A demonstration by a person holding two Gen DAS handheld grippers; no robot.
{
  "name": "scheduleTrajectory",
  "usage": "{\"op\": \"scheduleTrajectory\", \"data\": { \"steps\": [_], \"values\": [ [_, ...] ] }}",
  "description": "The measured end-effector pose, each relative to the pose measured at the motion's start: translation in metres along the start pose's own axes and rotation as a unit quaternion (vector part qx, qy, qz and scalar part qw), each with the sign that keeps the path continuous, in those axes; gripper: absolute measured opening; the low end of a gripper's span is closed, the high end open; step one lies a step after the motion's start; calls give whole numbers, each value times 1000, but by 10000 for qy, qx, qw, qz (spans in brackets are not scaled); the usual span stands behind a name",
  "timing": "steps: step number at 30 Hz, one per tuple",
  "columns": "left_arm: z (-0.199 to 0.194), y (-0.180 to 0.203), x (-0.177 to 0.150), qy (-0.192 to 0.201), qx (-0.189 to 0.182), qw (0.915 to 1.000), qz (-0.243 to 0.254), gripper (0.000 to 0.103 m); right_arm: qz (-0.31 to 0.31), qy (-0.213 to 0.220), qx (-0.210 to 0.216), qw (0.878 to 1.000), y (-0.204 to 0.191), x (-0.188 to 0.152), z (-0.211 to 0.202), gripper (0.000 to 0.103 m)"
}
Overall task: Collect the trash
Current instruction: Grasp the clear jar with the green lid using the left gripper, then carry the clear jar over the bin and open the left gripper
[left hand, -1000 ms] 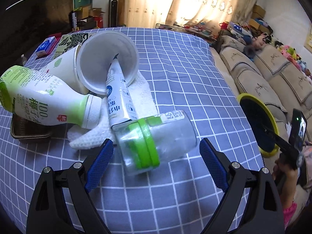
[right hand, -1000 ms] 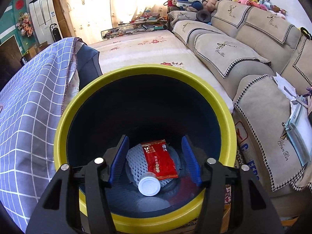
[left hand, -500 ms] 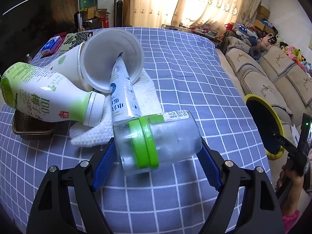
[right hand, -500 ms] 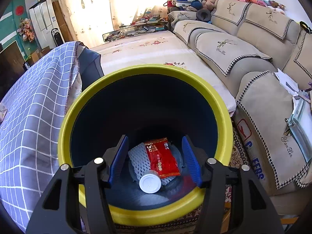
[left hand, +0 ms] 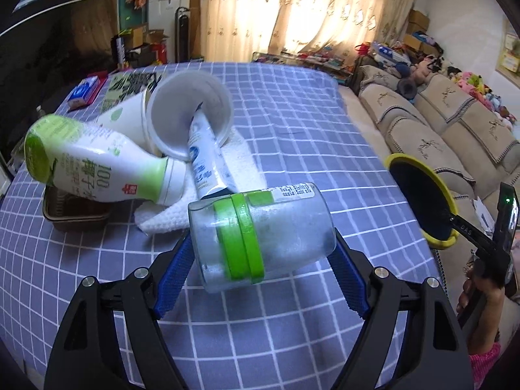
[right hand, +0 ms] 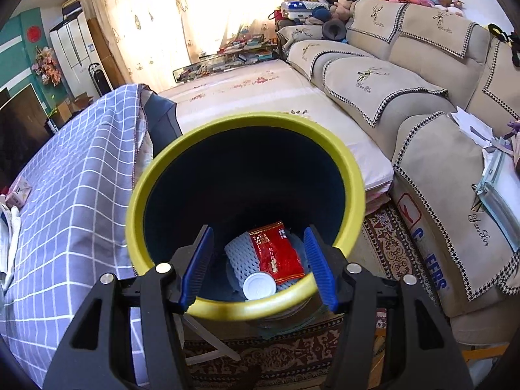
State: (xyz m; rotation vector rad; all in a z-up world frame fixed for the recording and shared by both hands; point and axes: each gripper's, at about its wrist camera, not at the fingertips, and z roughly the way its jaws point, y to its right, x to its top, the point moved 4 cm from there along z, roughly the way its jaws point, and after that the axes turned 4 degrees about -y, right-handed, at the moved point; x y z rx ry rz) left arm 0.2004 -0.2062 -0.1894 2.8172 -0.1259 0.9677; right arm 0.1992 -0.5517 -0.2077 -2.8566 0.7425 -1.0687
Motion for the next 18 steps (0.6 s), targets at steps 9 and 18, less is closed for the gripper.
{"op": "scheduleTrajectory", "data": {
  "steps": [9,18],
  "values": [
    [-22,45,12,201,-484,9971,554,79,197,534,39,9984,15,9,-44,58],
    [-6,148,42,111,-1329,9803,1460,79,484,818,-3,9955,50,9,-69,59]
  ]
}}
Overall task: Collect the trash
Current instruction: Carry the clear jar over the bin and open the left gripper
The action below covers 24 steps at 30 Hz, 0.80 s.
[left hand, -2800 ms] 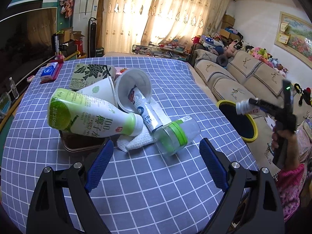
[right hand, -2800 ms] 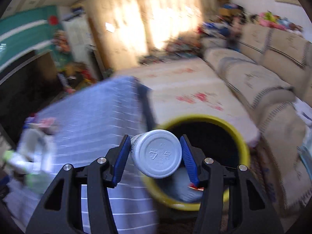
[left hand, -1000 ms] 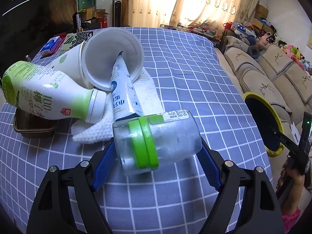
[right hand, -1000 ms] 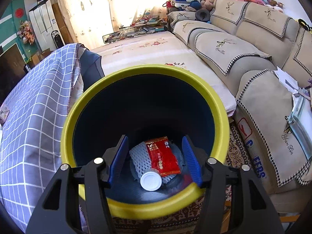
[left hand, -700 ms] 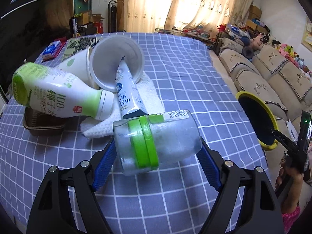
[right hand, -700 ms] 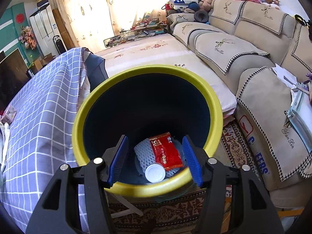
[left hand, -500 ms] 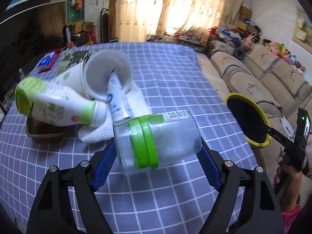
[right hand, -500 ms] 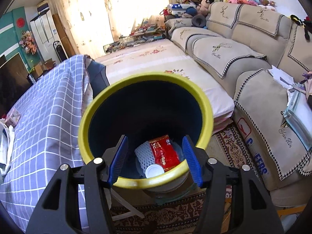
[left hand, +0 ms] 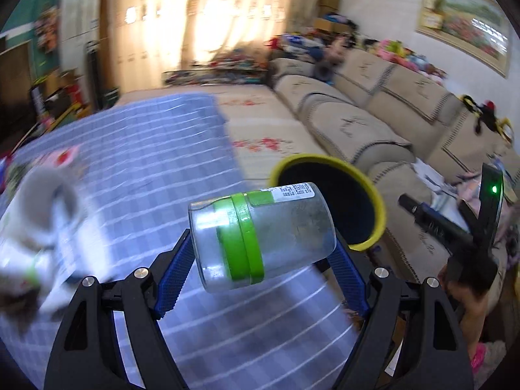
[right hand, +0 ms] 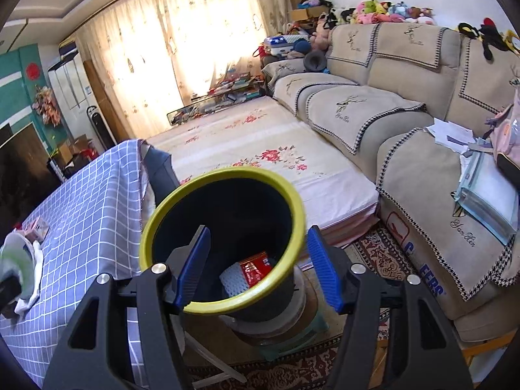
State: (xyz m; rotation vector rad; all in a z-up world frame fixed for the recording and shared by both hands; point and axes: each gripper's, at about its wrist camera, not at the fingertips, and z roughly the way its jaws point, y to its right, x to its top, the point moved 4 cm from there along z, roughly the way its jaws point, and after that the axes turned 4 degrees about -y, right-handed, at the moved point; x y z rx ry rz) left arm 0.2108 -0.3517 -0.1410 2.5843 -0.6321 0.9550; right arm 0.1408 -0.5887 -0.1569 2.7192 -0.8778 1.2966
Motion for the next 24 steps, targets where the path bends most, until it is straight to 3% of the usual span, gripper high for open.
{"op": "scheduleTrajectory", "data": {
  "steps": [5,12,19,22,24],
  "values": [
    [41,48,37,-164,-412,9980,458,79,203,122,-194,9995,26,2,-14,59],
    [128,94,64,-796,-695,9909,832,79,381,173,-444,9981,52,2,-25,60],
    [200,103,62,-1421,-452,9849,881,79,383,94,-492,9980,52,0,-26,61],
    [216,98,59,-1661,-413,9818,822,80,347,116,-477,9982,46,2,-27,67],
    [214,95,59,-1679,-455,9820,734,86,304,134,-452,9984,41,3,-29,68]
  ]
}}
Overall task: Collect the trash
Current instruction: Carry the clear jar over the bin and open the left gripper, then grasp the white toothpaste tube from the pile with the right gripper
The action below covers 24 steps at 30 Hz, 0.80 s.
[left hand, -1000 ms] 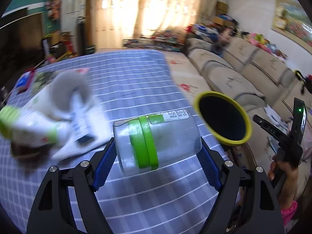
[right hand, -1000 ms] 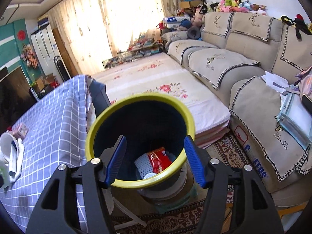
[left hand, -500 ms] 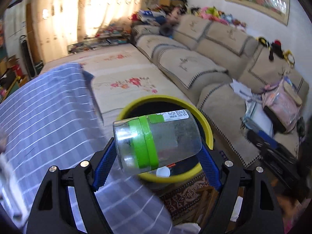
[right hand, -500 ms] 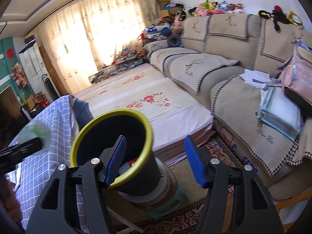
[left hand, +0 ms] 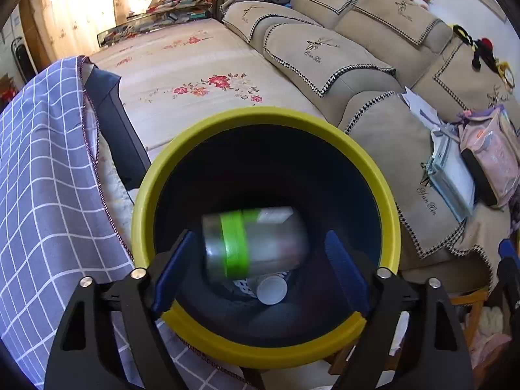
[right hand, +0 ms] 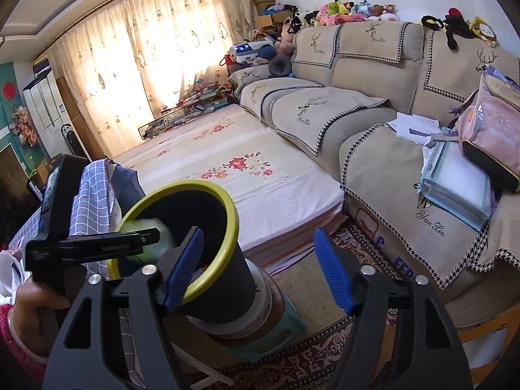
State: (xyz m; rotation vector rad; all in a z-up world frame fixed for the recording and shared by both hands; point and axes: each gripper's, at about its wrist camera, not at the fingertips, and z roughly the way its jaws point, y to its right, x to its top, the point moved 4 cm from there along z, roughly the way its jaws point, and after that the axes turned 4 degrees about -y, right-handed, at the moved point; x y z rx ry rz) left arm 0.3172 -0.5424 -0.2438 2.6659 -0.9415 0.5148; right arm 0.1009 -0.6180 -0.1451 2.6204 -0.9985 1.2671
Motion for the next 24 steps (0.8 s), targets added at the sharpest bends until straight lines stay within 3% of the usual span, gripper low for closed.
{"op": "scheduleTrajectory", "data": {
  "steps": [4,8,11,17,21,24],
  "values": [
    [-33,-5,-9,350,-78,9994,4,87,-54,18,35,10000,-8,0,-5,68],
    [-98,-26,-36,968,-278,9946,-249,91,-196,-62,128,9997,-22,-4,-4,70],
    [-151,-51,-70,1500,-204,9875,-437,93,-399,-152,319,9986,-42,-9,-2,70],
    [-244,-108,-155,2385,403,9666,-841,97,-996,-361,1006,9893,-120,-23,1,70],
    [-289,-155,-223,2681,1056,9500,-1203,98,-1487,-480,1583,9749,-187,-36,-4,70],
    [-314,-187,-266,2768,1537,9368,-1487,98,-1958,-608,2144,9550,-252,-54,-12,70]
  ]
}}
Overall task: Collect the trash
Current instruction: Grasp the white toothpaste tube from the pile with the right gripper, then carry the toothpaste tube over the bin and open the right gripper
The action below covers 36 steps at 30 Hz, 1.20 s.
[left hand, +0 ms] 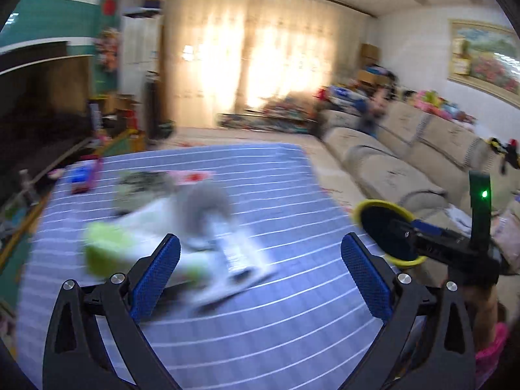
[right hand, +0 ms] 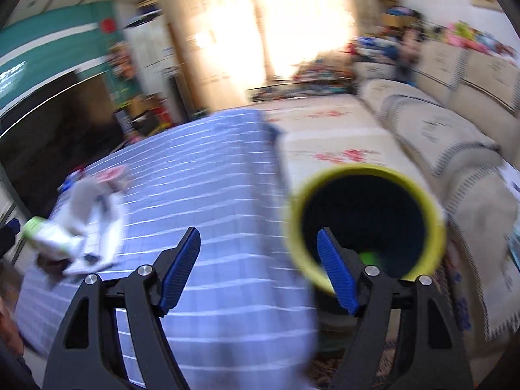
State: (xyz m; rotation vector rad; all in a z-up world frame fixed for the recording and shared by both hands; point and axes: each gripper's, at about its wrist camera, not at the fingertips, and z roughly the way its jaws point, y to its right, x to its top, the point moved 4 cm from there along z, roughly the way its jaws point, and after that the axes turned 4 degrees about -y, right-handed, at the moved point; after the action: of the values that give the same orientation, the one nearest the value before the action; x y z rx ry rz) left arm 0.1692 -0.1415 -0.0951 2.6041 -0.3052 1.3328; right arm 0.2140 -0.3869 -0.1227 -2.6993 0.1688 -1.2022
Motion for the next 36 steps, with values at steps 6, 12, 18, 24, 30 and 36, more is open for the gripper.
{"op": "scheduleTrajectory", "data": {
  "steps": [6,12,18,24,30,36],
  "values": [
    [-29,-69,-21,114,458,9983,-344,98,-587,-348,806,9944,-97,8,38,70],
    [-39,-93,-33,196,399,9979,-474,98,-957,-964,1170,9838,-157,5,80,50],
    [-37,-95,-36,162,389,9978,-519,98,-1031,-1254,1125,9803,-174,2,106,42],
    [-34,-97,-40,82,337,9975,-620,98,-1081,-1453,1044,9779,-183,-4,121,28],
    [-32,-98,-41,64,292,9975,-638,98,-945,-1273,1143,9807,-178,3,104,16],
    [-23,-103,-45,-31,260,9970,-731,98,-876,-1177,1305,9805,-167,3,79,16]
  ]
}}
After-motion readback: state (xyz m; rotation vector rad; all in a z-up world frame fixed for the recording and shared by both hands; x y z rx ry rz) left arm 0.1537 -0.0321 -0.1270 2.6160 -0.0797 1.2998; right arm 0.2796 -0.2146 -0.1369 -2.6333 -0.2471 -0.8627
